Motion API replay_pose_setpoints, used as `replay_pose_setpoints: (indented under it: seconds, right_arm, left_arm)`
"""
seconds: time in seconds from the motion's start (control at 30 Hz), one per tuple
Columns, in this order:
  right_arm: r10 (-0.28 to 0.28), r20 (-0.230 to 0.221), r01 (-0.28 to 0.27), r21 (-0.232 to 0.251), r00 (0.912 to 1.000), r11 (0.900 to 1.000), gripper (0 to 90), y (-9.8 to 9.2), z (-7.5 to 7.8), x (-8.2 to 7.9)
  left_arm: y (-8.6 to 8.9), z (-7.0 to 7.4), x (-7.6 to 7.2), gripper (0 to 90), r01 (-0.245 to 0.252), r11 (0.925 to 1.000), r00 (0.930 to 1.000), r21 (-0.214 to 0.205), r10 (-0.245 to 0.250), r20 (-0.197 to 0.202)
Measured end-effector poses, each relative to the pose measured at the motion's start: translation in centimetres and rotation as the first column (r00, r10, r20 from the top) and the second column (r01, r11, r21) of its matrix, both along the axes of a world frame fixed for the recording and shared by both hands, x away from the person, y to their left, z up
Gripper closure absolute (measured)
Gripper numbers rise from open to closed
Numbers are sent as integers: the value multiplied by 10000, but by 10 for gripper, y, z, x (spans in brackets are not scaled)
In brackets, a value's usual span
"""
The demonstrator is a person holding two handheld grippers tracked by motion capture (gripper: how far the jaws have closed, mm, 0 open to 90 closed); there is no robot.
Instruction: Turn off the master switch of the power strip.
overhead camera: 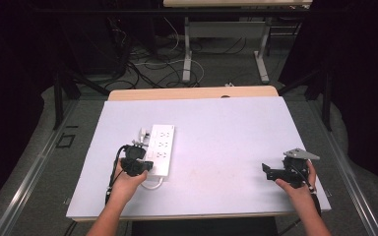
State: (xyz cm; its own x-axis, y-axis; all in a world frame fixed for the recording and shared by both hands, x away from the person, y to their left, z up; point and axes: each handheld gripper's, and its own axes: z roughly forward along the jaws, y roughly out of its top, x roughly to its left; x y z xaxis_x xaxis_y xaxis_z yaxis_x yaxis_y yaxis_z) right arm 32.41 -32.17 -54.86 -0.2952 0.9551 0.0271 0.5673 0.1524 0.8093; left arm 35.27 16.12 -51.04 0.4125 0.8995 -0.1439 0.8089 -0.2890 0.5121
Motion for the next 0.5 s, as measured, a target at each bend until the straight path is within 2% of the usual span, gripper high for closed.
replay_pose_setpoints:
  seconds: [0.03,0.13,0.2,0.5]
  right_arm:
    - [51,-36,-51,34,10000,10000,0,0,0,0]
    - [46,-37,-46,29,10000,10000,0,0,0,0]
    - [-2,-5,2,-5,10000,10000,0,0,0,0]
    - [52,-35,-52,12,10000,10000,0,0,0,0]
  left_arm:
    - [1,0,0,900,113,9999,9999,65,-113,2]
    - [-1,-2,0,900,-73,10000,10000,-65,73,-35]
    - [1,-2,1,900,113,9999,9999,104,-112,-74]
    - [1,-3,0,900,100,9999,9999,117,-100,-3]
